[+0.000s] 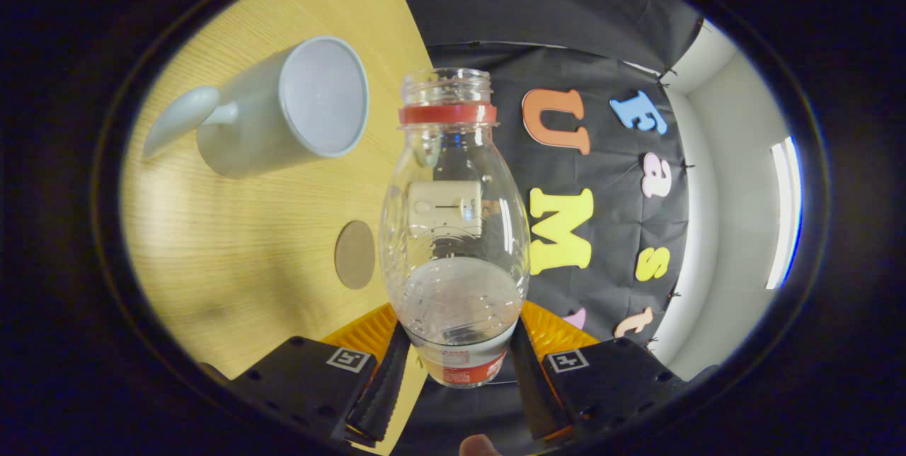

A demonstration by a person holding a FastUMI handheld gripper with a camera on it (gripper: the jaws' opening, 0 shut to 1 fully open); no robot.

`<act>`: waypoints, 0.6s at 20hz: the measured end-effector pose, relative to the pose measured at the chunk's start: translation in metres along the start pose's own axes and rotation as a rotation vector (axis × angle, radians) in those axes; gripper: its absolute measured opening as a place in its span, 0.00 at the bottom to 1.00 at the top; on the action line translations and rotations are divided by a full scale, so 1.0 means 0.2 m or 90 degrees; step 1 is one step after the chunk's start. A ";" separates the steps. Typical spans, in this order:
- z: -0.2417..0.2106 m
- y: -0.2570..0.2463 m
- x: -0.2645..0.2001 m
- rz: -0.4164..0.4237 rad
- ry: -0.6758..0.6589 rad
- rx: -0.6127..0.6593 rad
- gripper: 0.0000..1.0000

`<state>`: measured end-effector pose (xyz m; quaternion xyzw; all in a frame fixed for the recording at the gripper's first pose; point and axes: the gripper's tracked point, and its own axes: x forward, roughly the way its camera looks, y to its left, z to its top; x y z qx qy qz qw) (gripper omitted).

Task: Take the bottle from table, then pour the juice into the cup, finally place the bottle on the coaster

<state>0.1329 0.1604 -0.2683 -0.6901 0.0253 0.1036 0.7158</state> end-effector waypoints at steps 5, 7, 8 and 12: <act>0.00 -0.03 0.01 -0.005 0.004 -0.043 0.76; 0.02 -0.03 0.01 -0.004 0.003 -0.051 0.76; 0.02 -0.03 0.01 -0.005 0.003 -0.058 0.76; 0.05 -0.04 0.00 -0.008 -0.002 -0.082 0.76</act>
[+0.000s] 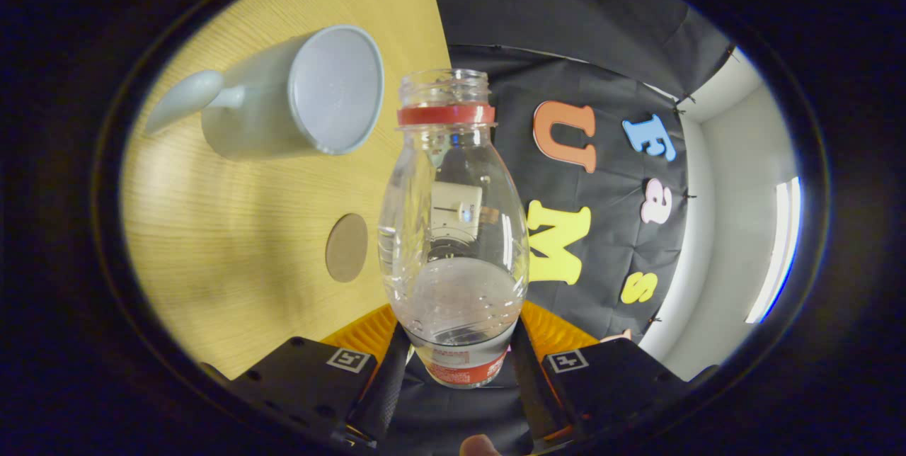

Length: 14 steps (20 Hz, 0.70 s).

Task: Take the bottle from table, then pour the juice into the cup, finally place the bottle on the coaster

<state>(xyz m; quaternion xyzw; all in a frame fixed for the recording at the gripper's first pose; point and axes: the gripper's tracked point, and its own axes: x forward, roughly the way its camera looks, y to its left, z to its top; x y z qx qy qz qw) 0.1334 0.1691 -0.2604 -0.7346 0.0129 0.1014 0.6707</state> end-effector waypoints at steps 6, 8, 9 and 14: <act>0.02 -0.03 -0.01 -0.008 -0.002 -0.033 0.76; 0.02 -0.04 -0.01 -0.010 -0.003 -0.035 0.76; 0.02 -0.04 -0.01 -0.009 -0.002 -0.035 0.76; -0.01 -0.06 0.01 -0.006 0.007 -0.038 0.76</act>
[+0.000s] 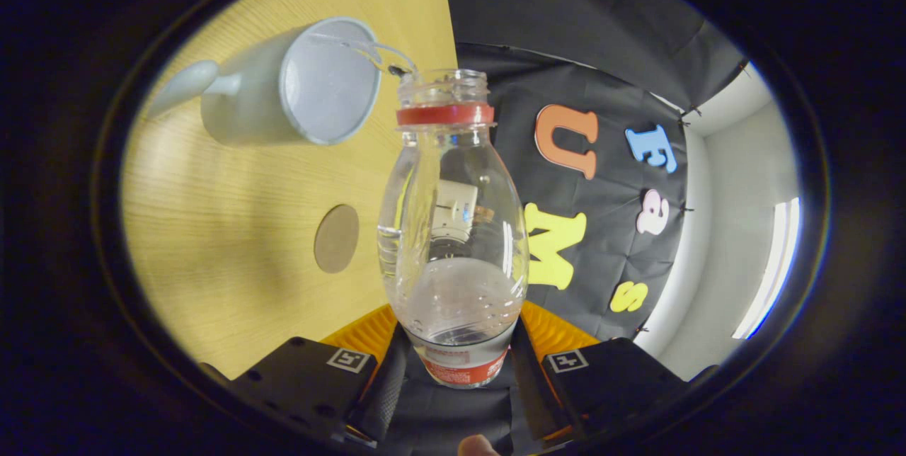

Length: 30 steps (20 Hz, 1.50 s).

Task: Take the bottle from table, then pour the juice into the cup, finally place the bottle on the coaster

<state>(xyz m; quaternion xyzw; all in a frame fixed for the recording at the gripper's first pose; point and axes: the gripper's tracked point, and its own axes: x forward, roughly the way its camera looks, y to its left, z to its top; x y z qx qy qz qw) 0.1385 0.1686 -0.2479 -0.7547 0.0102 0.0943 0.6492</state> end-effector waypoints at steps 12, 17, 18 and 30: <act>0.01 -0.01 -0.01 -0.003 -0.005 -0.031 0.76; -0.01 -0.03 0.00 -0.009 -0.001 -0.035 0.76; -0.01 -0.04 0.01 -0.011 0.000 -0.034 0.76; 0.00 -0.04 0.00 -0.013 0.003 -0.060 0.76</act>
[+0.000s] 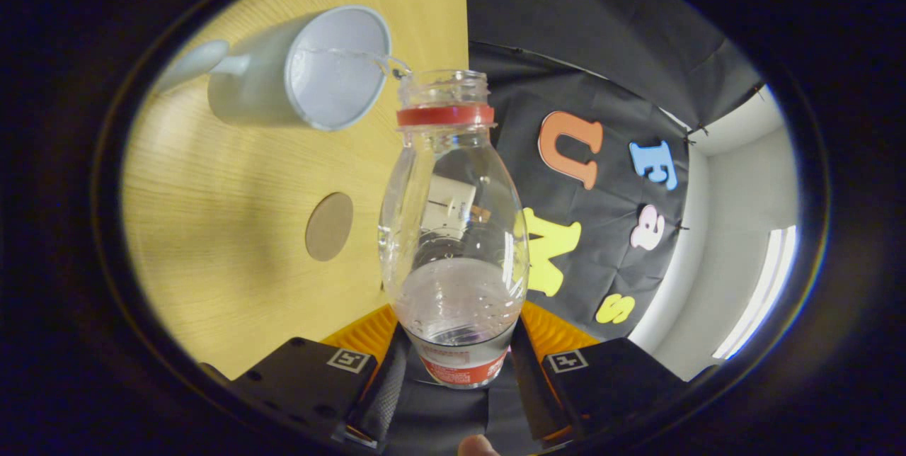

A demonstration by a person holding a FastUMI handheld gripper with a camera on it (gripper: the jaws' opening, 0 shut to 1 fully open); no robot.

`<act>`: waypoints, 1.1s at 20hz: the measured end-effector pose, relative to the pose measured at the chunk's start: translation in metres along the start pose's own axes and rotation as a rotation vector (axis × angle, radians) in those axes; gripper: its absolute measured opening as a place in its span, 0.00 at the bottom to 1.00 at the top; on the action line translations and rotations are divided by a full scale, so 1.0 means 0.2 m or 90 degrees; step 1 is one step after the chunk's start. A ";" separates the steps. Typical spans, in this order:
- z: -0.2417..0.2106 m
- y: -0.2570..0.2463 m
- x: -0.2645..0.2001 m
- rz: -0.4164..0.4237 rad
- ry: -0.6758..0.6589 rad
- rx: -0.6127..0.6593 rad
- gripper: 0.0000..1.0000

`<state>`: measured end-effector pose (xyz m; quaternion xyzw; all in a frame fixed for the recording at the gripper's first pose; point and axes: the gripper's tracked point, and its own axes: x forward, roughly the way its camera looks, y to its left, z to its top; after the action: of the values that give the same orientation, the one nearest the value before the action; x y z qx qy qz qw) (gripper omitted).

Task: Take the bottle from table, then pour the juice into the cup, finally place the bottle on the coaster

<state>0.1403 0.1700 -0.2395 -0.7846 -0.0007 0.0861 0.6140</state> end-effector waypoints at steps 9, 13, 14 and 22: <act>0.00 -0.05 -0.01 -0.008 0.002 -0.017 0.76; 0.00 -0.07 0.00 -0.012 0.002 -0.019 0.76; 0.00 -0.07 0.00 -0.013 0.004 -0.021 0.76; 0.00 -0.13 0.00 -0.027 0.004 -0.037 0.76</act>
<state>0.1431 0.1756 -0.2135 -0.8020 -0.0179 0.0707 0.5928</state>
